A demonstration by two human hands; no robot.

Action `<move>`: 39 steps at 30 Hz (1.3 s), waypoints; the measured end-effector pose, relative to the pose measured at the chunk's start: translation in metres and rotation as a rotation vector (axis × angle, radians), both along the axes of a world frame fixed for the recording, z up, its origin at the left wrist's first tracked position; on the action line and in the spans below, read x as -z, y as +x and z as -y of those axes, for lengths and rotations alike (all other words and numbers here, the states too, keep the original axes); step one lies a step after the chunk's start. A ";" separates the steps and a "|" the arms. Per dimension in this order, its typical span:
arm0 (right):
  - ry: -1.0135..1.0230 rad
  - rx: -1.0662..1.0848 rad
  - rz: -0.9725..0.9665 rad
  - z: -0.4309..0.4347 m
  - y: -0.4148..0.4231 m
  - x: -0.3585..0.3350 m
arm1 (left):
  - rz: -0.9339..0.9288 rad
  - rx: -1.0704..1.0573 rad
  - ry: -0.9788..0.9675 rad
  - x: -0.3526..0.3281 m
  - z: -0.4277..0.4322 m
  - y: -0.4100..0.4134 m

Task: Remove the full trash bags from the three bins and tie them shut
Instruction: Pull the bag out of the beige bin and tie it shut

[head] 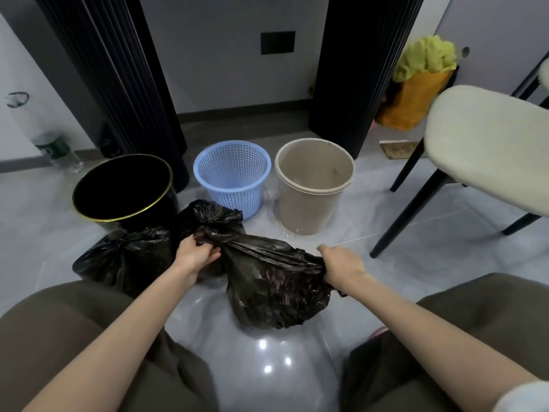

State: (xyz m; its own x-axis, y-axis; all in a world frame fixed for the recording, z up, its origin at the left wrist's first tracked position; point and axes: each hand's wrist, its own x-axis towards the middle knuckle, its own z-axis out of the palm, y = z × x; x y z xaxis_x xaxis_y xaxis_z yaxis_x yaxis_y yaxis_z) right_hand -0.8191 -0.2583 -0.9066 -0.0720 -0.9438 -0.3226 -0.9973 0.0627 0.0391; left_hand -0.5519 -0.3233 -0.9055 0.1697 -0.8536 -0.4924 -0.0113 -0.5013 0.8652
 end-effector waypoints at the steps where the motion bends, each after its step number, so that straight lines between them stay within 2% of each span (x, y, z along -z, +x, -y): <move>1: -0.003 0.020 -0.029 0.000 -0.004 -0.002 | -0.041 -0.033 0.013 0.001 0.000 0.004; 4: -0.083 0.092 -0.099 0.002 -0.016 -0.013 | -0.100 -0.096 0.040 0.003 0.002 0.015; 8: -0.171 0.149 -0.101 0.009 -0.029 -0.022 | -0.097 -0.128 0.046 0.001 0.002 0.017; 15: -0.068 0.197 -0.285 0.001 -0.029 -0.010 | -0.202 -0.146 0.081 -0.007 0.002 0.009; 19: 0.022 0.007 -0.045 0.004 0.002 -0.014 | -0.185 -0.104 0.085 -0.008 0.000 0.001; 23: -0.069 -0.154 0.198 0.001 0.042 -0.022 | -0.172 -0.062 0.078 -0.009 0.000 -0.004; 27: -0.113 -0.254 0.288 -0.002 0.080 -0.009 | -0.177 -0.028 0.090 -0.010 0.000 -0.008; 35: -0.128 -0.044 0.537 0.012 0.085 0.037 | -0.150 -0.003 0.094 -0.012 0.000 -0.007; 39: -0.184 0.194 0.895 0.020 0.078 0.042 | 0.058 0.041 0.076 -0.014 0.003 -0.004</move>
State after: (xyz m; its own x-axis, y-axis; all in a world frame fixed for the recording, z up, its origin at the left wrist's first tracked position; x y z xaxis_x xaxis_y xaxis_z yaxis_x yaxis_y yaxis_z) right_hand -0.7413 -0.2784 -0.9490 -0.0307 -0.9830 -0.1809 -0.6226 0.1604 -0.7659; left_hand -0.5555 -0.3264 -0.8918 0.1658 -0.8211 -0.5462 -0.0818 -0.5634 0.8221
